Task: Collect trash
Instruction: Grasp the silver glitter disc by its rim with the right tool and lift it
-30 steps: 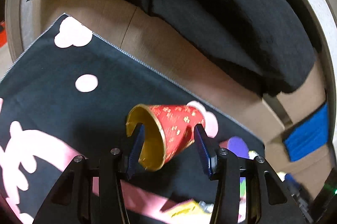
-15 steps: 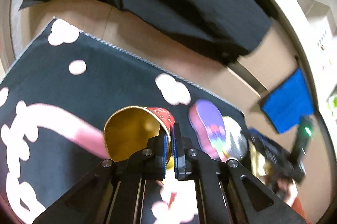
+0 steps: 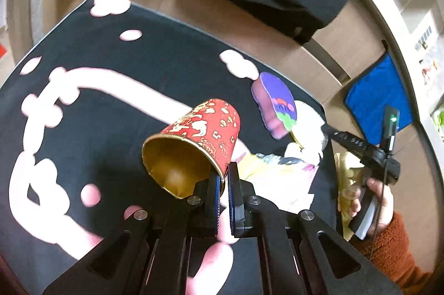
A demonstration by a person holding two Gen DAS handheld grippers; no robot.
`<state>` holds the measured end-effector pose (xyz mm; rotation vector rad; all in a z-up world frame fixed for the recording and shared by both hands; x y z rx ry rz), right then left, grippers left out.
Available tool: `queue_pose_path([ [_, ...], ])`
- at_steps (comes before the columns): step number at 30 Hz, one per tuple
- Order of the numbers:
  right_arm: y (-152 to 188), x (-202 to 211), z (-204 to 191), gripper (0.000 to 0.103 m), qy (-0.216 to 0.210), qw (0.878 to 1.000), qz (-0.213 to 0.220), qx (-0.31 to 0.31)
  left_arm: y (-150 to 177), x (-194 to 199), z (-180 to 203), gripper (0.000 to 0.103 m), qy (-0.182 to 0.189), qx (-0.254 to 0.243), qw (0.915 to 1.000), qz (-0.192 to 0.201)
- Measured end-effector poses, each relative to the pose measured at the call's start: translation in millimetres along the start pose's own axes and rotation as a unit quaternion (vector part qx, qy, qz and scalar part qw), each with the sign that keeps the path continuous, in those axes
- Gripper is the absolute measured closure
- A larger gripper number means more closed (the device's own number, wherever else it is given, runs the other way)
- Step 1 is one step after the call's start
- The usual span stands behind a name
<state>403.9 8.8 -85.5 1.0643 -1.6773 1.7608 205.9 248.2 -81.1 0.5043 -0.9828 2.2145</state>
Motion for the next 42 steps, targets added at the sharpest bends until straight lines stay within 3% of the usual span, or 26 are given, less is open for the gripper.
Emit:
queue_pose_path([
  [12,-6,97,-92,0.093,-0.073,0.990,0.075,0.095,17,39,-12,0.098,-0.017,-0.004,0.9996,0.022],
  [18,9,74,-123,0.090,-0.021,0.988,0.057,0.144,26,38,-14,0.098,-0.019,-0.001,0.9997,0.014],
  [21,8,58,-114,0.089,-0.002,0.990,0.050,0.128,28,36,-13,0.098,-0.016,-0.003,0.9998,0.009],
  [25,1,53,-87,0.071,-0.012,0.995,0.045,0.090,26,31,-15,0.097,-0.010,0.005,0.9999,0.005],
  [29,0,47,-50,0.071,0.012,0.996,0.046,0.071,24,29,-14,0.097,-0.005,0.009,0.9999,0.008],
  [34,10,20,-13,0.071,0.018,0.999,0.014,0.029,22,32,-15,0.096,-0.009,0.013,0.9998,0.014],
  [39,17,1,-10,0.070,-0.007,1.000,-0.003,0.010,20,40,-17,0.096,-0.019,0.015,0.9995,0.019],
  [42,15,-4,-17,0.069,-0.003,1.000,0.010,0.016,20,44,-19,0.096,-0.026,0.018,0.9993,0.022],
])
Point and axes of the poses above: each gripper's, at about its wrist camera, not at the fingertips, and x roughly against the way its jaws point, z to its right, y to its underside, the point moved 9 cm from there along -x, roughly the way its jaws point, and after that the axes turned 14 degrees about y, right-handed, at the moved point
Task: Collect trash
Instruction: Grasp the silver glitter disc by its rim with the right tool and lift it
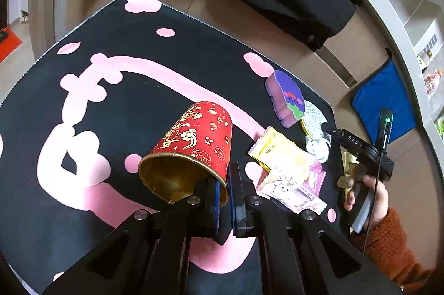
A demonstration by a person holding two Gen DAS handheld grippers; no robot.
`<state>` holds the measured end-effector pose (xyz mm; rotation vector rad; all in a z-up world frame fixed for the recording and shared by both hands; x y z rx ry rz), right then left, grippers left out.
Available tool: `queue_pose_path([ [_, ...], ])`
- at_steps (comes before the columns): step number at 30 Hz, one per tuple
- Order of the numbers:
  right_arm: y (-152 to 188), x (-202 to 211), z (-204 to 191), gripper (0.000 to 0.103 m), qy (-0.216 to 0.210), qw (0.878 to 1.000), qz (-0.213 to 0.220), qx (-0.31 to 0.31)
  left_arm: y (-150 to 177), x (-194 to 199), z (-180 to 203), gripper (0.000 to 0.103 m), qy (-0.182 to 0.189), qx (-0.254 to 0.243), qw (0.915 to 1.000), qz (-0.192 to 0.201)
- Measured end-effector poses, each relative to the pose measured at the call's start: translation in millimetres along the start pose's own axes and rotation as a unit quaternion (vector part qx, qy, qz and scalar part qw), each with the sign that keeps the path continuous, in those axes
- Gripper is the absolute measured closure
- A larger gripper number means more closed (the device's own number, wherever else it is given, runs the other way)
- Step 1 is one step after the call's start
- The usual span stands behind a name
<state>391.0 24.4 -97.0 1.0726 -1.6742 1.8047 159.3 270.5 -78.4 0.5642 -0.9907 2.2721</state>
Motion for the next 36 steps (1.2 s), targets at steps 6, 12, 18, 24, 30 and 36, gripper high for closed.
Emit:
queue_pose_path([
  [6,-8,11,-6,0.092,0.013,0.999,0.021,0.022,0,8,-1,0.096,-0.005,0.004,1.0000,0.008],
  [12,-25,60,-29,0.093,-0.024,0.997,0.059,0.032,2,15,1,0.096,0.003,0.003,0.9999,0.012],
  [18,-21,96,-82,0.094,-0.066,0.992,0.073,0.075,1,23,-4,0.096,0.006,0.014,0.9996,0.022],
  [24,-12,78,-118,0.070,-0.060,0.991,0.045,0.112,3,23,-9,0.093,0.002,0.017,0.9996,0.021],
  [30,-17,70,-121,0.087,-0.044,0.991,0.057,0.110,1,21,-11,0.090,-0.004,0.023,0.9995,0.022],
  [36,-20,80,-101,0.090,0.006,0.989,0.075,0.125,2,15,-14,0.089,-0.012,0.033,0.9991,0.024],
])
Point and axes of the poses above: each gripper's, at about its wrist camera, not at the fingertips, and x roughly against the way its jaws point, z to its right, y to its underside, the point moved 9 cm from there along -x, roughly the way its jaws point, and after that the axes turned 14 degrees about y, right-handed, at the moved point
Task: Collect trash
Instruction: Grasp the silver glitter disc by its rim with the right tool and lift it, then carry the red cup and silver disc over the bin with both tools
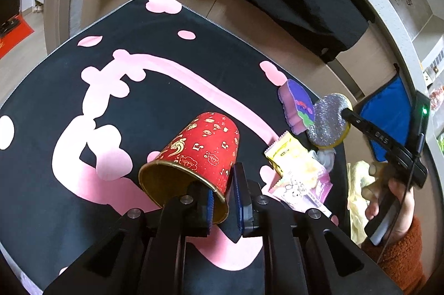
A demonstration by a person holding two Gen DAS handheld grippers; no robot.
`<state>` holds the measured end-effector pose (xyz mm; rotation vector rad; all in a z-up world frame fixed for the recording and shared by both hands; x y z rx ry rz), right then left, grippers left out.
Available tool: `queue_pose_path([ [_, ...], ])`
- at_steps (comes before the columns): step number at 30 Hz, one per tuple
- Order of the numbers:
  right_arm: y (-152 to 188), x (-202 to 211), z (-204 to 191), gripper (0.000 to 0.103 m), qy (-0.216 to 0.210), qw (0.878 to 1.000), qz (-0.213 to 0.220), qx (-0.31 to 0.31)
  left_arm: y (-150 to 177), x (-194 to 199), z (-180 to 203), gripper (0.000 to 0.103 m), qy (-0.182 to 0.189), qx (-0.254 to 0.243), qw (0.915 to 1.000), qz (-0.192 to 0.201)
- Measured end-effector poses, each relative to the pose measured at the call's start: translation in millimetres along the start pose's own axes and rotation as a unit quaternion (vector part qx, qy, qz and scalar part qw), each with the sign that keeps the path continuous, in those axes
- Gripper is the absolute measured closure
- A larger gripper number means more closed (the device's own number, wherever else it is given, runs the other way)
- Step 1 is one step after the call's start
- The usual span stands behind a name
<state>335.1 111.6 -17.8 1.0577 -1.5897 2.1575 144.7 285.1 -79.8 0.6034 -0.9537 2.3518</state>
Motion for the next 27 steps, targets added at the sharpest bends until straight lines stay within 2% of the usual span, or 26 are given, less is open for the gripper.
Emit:
queue_pose_path([
  [3,5,0,12,0.083,-0.039,0.998,-0.009,-0.039,1,1,-1,0.089,-0.003,0.002,1.0000,-0.001],
  [5,8,-4,17,0.067,-0.044,0.998,-0.016,-0.051,0,4,-2,0.089,-0.005,0.005,1.0000,0.001],
  [9,7,-9,16,0.067,-0.065,0.995,-0.021,-0.068,-1,8,-4,0.089,-0.009,0.007,0.9999,0.004],
  [13,1,-10,8,0.066,-0.067,0.995,-0.016,-0.066,-2,10,-5,0.089,-0.010,0.007,0.9999,0.005],
  [25,-7,2,-21,0.064,-0.064,0.997,-0.002,-0.033,-3,14,-12,0.089,-0.001,0.018,0.9998,0.010],
  [27,-7,-2,-26,0.064,-0.043,0.999,-0.004,-0.011,-4,15,-12,0.089,0.000,0.019,0.9998,0.011],
])
Point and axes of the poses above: each gripper's, at about its wrist camera, not at the fingertips, and x roughly against the way its jaws point, z to its right, y to its underside, the point moved 9 cm from there along -x, roughly the way its jaws point, and after that the axes turned 14 degrees about y, right-handed, at the moved point
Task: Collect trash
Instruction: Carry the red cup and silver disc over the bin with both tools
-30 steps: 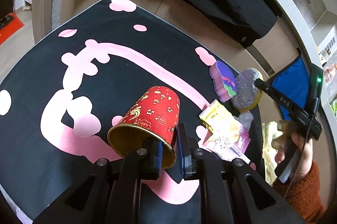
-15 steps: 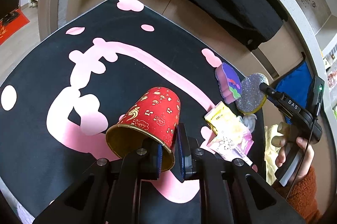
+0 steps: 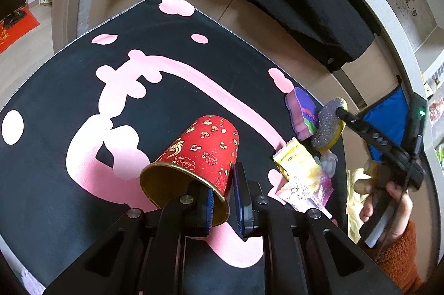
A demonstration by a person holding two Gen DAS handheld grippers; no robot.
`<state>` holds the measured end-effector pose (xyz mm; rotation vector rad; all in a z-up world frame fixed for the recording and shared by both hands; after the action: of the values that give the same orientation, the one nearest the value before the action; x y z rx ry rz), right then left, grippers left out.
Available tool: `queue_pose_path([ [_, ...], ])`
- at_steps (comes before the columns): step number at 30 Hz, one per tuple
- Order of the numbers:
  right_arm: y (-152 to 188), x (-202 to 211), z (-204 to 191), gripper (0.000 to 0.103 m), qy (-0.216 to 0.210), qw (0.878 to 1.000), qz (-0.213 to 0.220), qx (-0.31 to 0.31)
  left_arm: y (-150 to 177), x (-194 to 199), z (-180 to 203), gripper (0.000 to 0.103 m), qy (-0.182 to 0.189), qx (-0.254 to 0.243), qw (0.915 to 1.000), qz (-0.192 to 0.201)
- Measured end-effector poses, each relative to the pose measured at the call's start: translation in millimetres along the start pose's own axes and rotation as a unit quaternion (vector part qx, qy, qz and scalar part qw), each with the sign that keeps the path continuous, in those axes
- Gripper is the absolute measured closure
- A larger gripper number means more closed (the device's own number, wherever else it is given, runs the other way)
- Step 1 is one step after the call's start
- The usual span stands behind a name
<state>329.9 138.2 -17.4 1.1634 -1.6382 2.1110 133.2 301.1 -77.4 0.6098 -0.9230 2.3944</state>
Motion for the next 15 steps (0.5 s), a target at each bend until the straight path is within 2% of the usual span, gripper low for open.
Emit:
queue_pose_path([
  [2,2,-11,0,0.064,0.033,0.999,-0.009,0.019,0,1,-1,0.089,0.001,0.001,1.0000,0.001],
  [4,3,-20,3,0.064,0.046,0.999,-0.012,0.025,1,1,-1,0.089,0.000,0.001,1.0000,0.001],
  [8,-1,-14,11,0.087,0.055,0.998,0.005,0.024,2,1,1,0.089,-0.001,-0.004,1.0000,0.002],
  [9,-2,-9,13,0.089,0.064,0.997,0.011,0.033,1,0,1,0.089,-0.001,-0.003,1.0000,0.003],
  [15,2,12,32,0.091,0.059,0.998,0.015,0.030,-1,6,10,0.091,-0.007,-0.020,0.9995,0.024],
])
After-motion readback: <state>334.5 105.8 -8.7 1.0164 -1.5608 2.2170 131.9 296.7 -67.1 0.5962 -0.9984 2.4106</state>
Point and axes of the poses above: each gripper's, at about its wrist camera, not at the fingertips, and x roughly against the way its jaws point, z to its right, y to its underside, the point moved 9 cm from there along -x, roughly the way its jaws point, and after that the axes turned 14 degrees about y, right-handed, at the moved point
